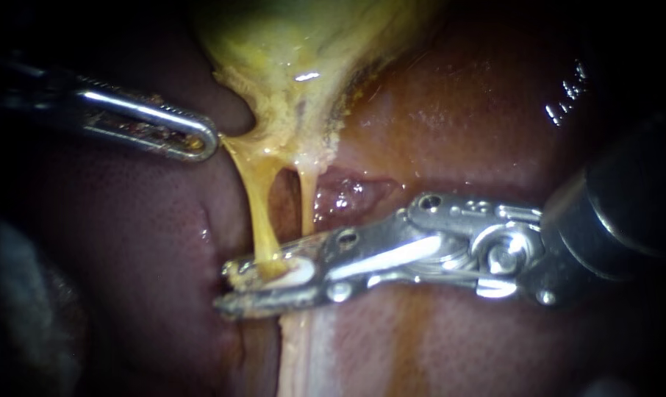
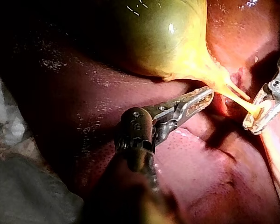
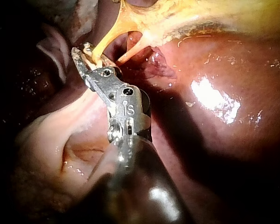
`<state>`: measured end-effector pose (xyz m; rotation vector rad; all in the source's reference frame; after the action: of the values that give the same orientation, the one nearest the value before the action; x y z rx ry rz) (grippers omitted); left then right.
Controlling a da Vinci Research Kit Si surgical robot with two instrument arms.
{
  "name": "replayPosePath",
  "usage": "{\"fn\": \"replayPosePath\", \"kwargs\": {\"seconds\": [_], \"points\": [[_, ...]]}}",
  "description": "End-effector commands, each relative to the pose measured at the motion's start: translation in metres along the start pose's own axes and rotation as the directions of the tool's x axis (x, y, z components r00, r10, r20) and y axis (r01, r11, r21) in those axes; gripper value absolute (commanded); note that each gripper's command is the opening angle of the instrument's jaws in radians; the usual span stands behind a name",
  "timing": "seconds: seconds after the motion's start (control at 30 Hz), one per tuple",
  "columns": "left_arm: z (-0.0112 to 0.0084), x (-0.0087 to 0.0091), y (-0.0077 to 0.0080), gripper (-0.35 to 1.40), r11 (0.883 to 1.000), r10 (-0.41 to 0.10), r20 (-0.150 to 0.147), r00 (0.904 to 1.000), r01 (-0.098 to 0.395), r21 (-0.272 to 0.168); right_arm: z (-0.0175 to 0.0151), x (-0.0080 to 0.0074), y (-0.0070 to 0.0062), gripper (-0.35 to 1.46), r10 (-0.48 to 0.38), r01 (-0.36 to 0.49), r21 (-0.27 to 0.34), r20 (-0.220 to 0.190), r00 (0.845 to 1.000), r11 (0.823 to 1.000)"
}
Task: Clipping second clip left tube
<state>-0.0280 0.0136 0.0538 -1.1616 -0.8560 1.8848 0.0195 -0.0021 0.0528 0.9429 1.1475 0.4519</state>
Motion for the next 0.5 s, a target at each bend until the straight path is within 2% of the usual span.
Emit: {"fn": "replayPosePath", "kwargs": {"seconds": [0.03,0.5], "points": [[0.0,0.0,-0.0001,-0.35,1.0,0.0,0.0,1.0,0.0,0.0,-0.0002,-0.0001,0.0,-0.35,-0.003,0.003,0.002,0.002,1.0,1.0],[0.0,0.0,-0.0001,-0.35,1.0,0.0,0.0,1.0,0.0,0.0,-0.0005,-0.0006,0.0003,-0.35,0.003,-0.004,0.022,0.014,1.0,1.0]]}}
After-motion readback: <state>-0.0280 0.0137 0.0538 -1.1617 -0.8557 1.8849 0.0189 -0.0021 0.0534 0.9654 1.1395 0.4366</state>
